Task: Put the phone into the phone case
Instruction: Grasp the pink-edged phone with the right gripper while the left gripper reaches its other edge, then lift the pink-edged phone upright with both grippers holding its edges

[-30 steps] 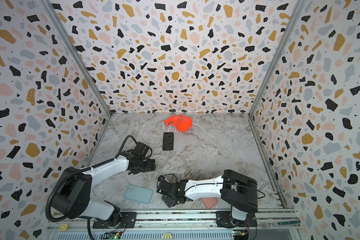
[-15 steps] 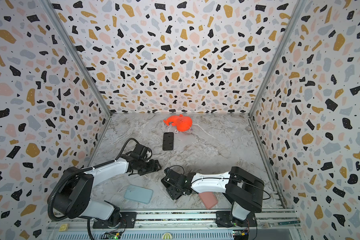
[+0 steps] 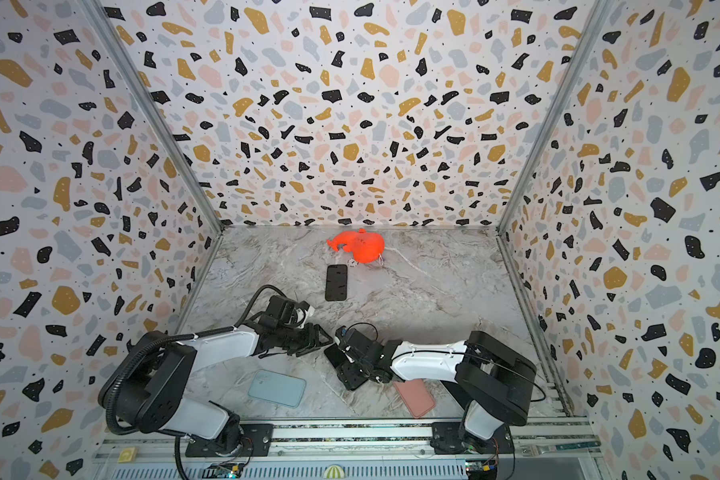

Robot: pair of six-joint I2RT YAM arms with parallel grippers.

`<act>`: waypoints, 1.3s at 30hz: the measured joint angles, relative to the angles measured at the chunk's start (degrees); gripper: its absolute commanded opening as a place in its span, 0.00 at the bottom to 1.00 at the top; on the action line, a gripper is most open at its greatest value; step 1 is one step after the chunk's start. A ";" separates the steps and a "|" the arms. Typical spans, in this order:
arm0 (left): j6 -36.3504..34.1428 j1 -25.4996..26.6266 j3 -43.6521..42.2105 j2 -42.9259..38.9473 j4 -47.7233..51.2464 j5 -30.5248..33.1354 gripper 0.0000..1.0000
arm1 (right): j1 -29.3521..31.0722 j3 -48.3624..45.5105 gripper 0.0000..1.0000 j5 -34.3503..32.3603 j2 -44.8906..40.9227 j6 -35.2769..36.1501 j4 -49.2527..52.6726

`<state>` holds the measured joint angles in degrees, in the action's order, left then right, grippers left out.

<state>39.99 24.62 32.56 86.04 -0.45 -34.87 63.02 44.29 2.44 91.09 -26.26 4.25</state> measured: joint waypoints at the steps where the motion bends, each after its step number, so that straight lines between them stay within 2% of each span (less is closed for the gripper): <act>1: 0.42 0.04 -0.35 0.50 -0.96 -0.96 0.50 | -0.09 0.00 0.62 0.07 0.00 0.00 -0.02; 7: 1.99 0.72 -1.70 1.31 -3.89 -3.23 0.42 | -0.42 0.00 0.62 0.20 0.02 0.04 -0.31; 16: 2.84 1.16 -2.21 2.16 -4.35 -3.98 0.23 | -0.55 0.42 0.61 -0.09 0.98 0.83 -1.22; 22: 2.51 0.92 -2.19 2.14 -5.07 -4.26 0.16 | -0.85 0.61 0.62 -0.42 1.11 0.68 -1.14; 25: 2.45 0.92 -2.05 2.14 -5.38 -4.28 0.12 | -0.94 0.66 0.65 -0.46 1.11 0.66 -1.07; 28: 2.43 0.90 -1.86 2.12 -5.29 -4.31 0.03 | -1.05 0.74 0.73 -0.48 1.11 0.59 -0.90; 33: 1.86 0.94 -0.48 2.10 -3.98 -4.42 0.00 | -1.60 1.20 0.82 -0.68 1.11 0.68 -0.63; 39: 2.01 1.11 1.29 2.12 -2.05 -5.14 0.00 | -1.86 2.58 0.86 -0.70 0.50 0.79 -0.57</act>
<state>42.00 25.74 33.85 88.16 -2.50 -40.01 61.17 46.87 1.74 91.59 -25.47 3.68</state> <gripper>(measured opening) 0.128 0.857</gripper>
